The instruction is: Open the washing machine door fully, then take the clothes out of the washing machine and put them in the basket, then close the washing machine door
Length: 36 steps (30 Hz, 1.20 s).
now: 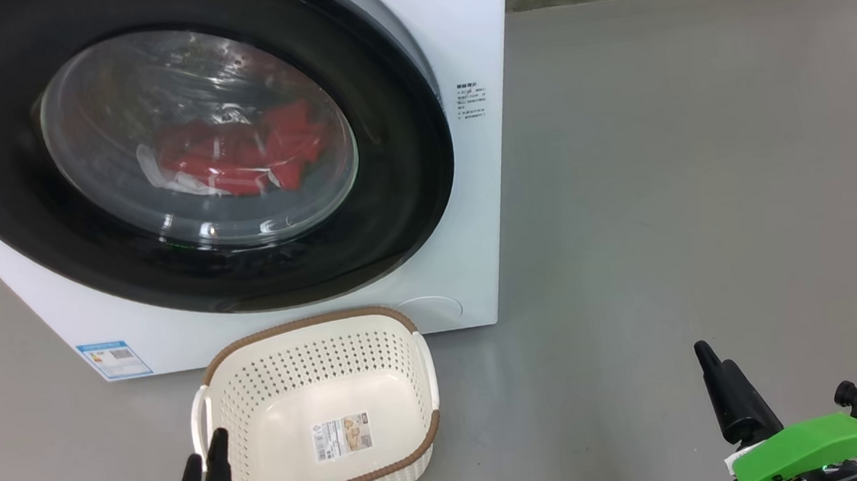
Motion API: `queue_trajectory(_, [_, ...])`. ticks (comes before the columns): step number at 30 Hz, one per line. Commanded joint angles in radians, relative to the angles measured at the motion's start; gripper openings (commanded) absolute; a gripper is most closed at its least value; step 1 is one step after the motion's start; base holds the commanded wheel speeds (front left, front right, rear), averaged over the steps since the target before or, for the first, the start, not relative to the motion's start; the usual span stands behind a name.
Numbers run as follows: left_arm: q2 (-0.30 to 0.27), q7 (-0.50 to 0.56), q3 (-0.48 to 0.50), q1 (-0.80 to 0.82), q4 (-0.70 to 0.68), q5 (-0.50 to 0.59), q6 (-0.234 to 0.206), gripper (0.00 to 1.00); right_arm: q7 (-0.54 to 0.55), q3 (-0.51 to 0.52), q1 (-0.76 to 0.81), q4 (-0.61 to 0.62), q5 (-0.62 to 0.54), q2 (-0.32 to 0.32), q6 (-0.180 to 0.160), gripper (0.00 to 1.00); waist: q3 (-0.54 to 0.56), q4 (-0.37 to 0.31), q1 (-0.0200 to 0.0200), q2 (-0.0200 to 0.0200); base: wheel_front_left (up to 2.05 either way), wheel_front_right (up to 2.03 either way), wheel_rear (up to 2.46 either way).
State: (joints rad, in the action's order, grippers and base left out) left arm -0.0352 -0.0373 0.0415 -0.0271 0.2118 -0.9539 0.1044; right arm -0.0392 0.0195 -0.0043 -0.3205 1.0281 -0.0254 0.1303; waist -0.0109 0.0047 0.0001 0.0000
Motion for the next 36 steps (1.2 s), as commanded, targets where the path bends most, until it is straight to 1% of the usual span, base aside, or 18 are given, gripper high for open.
queue_trajectory(1, [-0.017,-0.011,0.012,0.006,-0.034,0.031,-0.008,1.0,-0.011,-0.013,-0.014,0.031,-0.03,-0.012,0.0,1.0,-0.001,0.0,-0.0001,0.0,0.0,0.0,0.0])
queue_trajectory(13, [-0.032,-0.046,-0.003,-0.009,-0.06,0.182,-0.036,1.0,-0.046,-0.041,-0.009,0.039,-0.163,-0.013,0.0,1.0,-0.007,-0.003,-0.0001,0.0,0.0,0.0,0.0])
queue_trajectory(14, [-0.034,-0.052,-0.005,-0.012,-0.063,0.207,-0.04,1.0,-0.052,-0.046,-0.008,0.041,-0.184,-0.014,0.0,1.0,-0.007,-0.004,-0.0001,0.0,0.0,0.0,0.0])
queue_trajectory(36, [-0.054,-0.115,-0.019,-0.04,-0.104,0.472,-0.072,1.0,-0.114,-0.076,-0.001,0.046,-0.404,-0.018,0.0,1.0,-0.011,-0.013,-0.0001,0.0,0.0,0.0,0.0])
